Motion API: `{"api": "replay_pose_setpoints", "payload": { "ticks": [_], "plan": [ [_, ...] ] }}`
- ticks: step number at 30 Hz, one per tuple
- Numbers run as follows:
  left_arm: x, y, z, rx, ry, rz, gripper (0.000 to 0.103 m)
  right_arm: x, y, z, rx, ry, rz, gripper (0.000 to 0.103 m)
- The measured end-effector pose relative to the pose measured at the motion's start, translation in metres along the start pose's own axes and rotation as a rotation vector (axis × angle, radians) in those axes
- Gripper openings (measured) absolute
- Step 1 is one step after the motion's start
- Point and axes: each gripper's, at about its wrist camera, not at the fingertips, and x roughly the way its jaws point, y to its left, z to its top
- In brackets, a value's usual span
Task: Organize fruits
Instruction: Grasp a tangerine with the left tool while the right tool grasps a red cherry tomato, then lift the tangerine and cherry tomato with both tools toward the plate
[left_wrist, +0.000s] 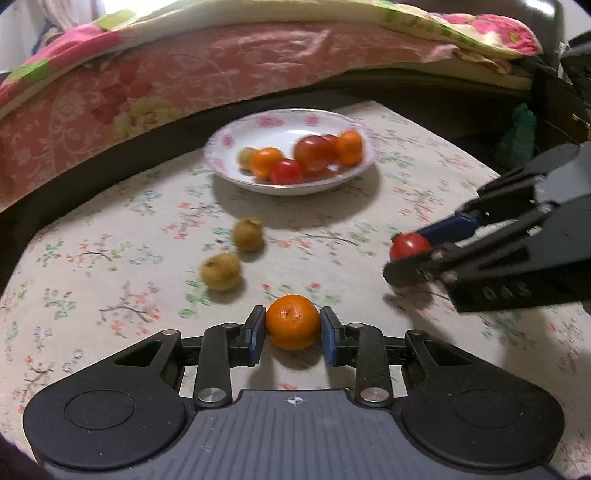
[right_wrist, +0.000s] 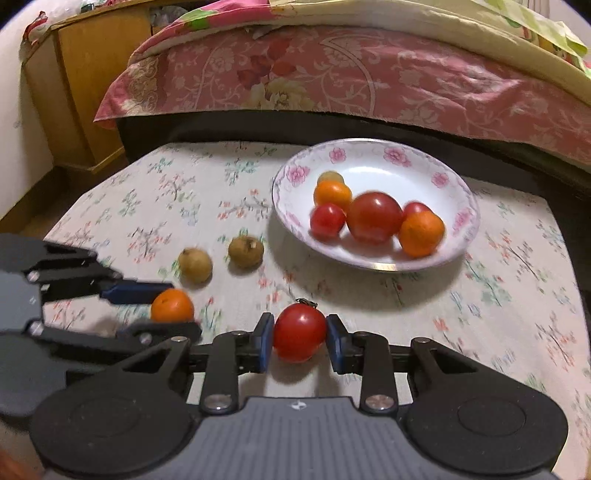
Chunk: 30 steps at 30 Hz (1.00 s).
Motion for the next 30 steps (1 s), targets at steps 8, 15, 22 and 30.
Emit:
{"api": "replay_pose_setpoints", "payload": {
  "ticks": [8,15,22,30],
  "plan": [
    [0.0,-0.016,-0.008,0.068,-0.016,-0.009,0.04,-0.025,0.008,-0.038,0.023,0.06,-0.013,0.031],
    [0.001,-0.014,-0.007,0.08,-0.02,0.021,0.059,-0.022,0.007,-0.04,0.016,0.03,-0.002,0.031],
    [0.0,-0.014,-0.009,0.065,-0.011,-0.003,0.063,-0.025,0.002,-0.041,0.017,0.031,0.012,0.034],
    [0.0,-0.013,-0.009,0.038,0.001,-0.009,0.06,-0.025,-0.001,-0.04,0.024,0.03,0.015,0.044]
  ]
}}
